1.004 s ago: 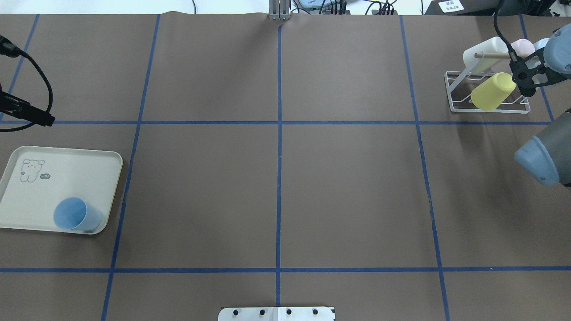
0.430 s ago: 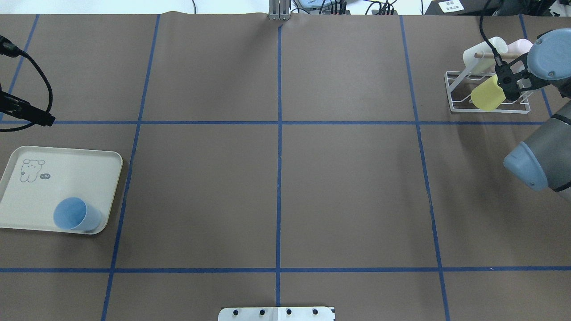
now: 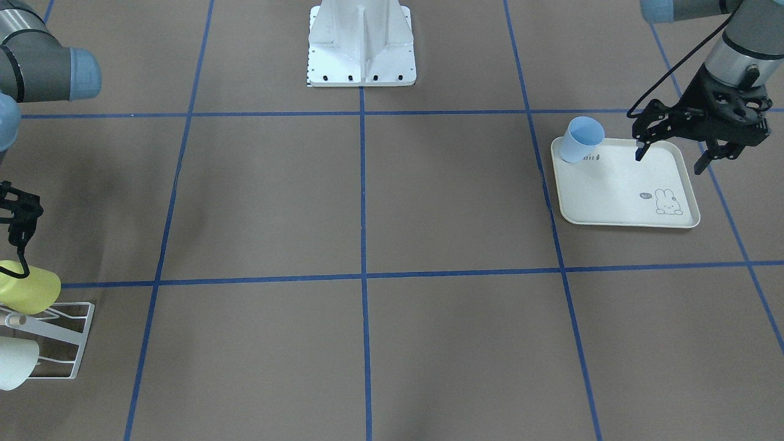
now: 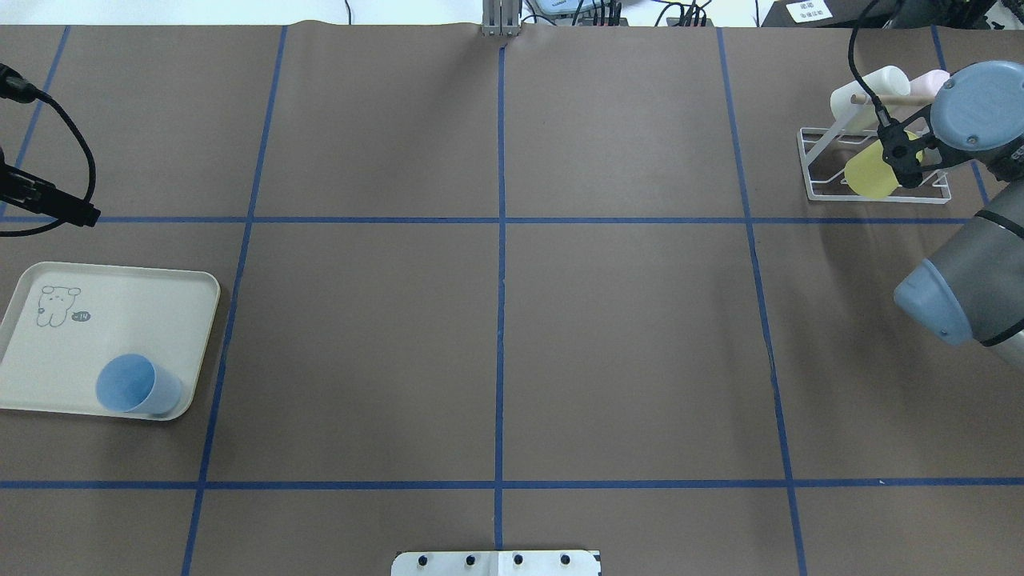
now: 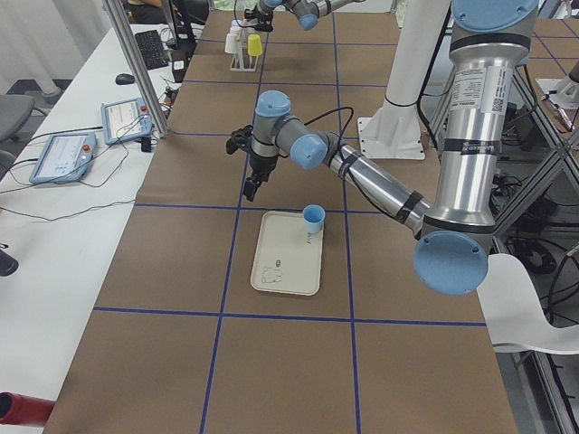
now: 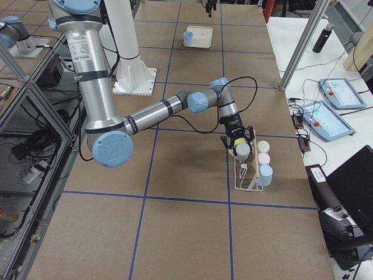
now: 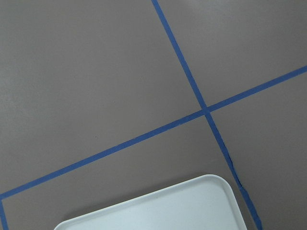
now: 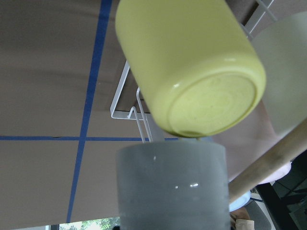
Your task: Transfer IKEA cup to right arm and place on rack
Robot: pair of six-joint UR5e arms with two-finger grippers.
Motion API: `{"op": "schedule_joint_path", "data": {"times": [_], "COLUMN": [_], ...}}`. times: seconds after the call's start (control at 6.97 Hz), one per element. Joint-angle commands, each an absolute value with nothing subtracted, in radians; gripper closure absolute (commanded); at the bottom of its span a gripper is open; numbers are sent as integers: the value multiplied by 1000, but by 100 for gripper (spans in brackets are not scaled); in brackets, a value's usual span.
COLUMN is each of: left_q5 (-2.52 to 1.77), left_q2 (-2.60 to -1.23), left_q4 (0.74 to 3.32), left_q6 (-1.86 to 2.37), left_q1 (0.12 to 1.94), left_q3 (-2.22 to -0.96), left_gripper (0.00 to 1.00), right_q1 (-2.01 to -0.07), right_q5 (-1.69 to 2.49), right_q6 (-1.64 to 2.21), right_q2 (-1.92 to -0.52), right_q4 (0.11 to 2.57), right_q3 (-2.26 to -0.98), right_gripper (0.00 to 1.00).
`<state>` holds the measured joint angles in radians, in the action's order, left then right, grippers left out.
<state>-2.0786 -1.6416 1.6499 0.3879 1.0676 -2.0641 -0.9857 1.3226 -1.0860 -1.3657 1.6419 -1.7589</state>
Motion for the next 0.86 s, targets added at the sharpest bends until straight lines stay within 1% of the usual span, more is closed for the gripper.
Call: {"op": "schedule_joint_path", "data": {"times": [0.0,0.72], "left_q5": [-2079,-2079], "left_q2": [-1643,-1643], "left_q4": [1652,1652], "left_q6": [411,413], "left_q1": [1065,1065], "left_q3": [-2065,-2063], "left_gripper": [0,0], "right_q1": [-979,-970], "right_q5": [1321,1296], "right_q6": [-1097,-1109], "right_q2": [-1364,-1364], "right_q4": [1641,1641], "right_q3": [-1740,-1721], "right_gripper": [54,51]}}
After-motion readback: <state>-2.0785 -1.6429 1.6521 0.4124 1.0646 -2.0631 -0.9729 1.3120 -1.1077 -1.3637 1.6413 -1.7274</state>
